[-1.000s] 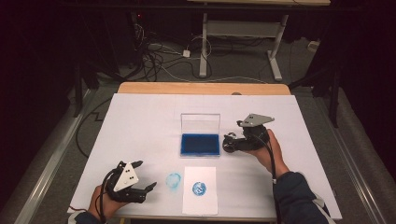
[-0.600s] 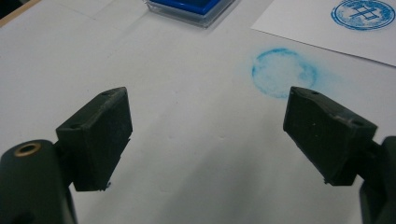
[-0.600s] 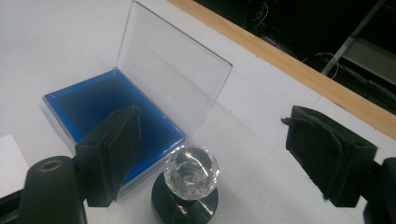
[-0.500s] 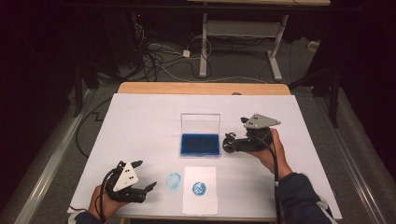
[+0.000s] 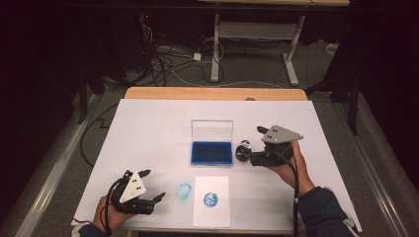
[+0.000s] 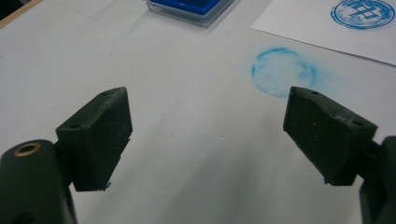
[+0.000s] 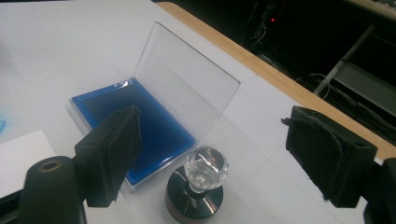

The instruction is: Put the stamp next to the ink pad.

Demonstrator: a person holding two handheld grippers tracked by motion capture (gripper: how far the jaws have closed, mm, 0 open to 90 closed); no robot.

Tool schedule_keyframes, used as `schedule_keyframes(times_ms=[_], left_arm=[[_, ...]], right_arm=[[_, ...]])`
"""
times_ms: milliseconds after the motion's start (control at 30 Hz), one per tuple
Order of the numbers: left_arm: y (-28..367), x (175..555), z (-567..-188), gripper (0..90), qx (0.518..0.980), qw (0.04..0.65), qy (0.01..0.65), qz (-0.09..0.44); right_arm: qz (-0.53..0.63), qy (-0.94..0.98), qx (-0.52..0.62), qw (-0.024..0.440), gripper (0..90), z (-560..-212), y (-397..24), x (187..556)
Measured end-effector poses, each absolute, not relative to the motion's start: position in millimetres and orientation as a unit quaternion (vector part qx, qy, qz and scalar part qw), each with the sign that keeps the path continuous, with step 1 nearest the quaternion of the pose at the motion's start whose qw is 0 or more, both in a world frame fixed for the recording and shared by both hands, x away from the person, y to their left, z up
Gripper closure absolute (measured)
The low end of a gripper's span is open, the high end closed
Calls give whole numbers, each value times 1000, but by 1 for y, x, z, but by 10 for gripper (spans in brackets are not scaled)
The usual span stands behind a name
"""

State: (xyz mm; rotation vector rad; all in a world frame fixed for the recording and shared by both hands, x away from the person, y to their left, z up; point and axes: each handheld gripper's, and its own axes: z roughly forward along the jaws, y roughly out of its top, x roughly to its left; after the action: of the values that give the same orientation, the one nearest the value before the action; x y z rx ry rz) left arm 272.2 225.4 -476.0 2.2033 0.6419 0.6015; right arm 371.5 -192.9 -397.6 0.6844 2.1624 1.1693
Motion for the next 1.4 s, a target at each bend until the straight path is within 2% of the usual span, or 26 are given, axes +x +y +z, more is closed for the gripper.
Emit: schedule_keyframes(times_ms=[733, 1400], left_arm=[[223, 272, -476, 148, 863, 372, 248, 235], [222, 272, -476, 147, 863, 371, 245, 239]], right_arm=[[448, 806, 216, 321, 186, -390, -214, 331], [445, 804, 197, 340, 173, -404, -232, 309]])
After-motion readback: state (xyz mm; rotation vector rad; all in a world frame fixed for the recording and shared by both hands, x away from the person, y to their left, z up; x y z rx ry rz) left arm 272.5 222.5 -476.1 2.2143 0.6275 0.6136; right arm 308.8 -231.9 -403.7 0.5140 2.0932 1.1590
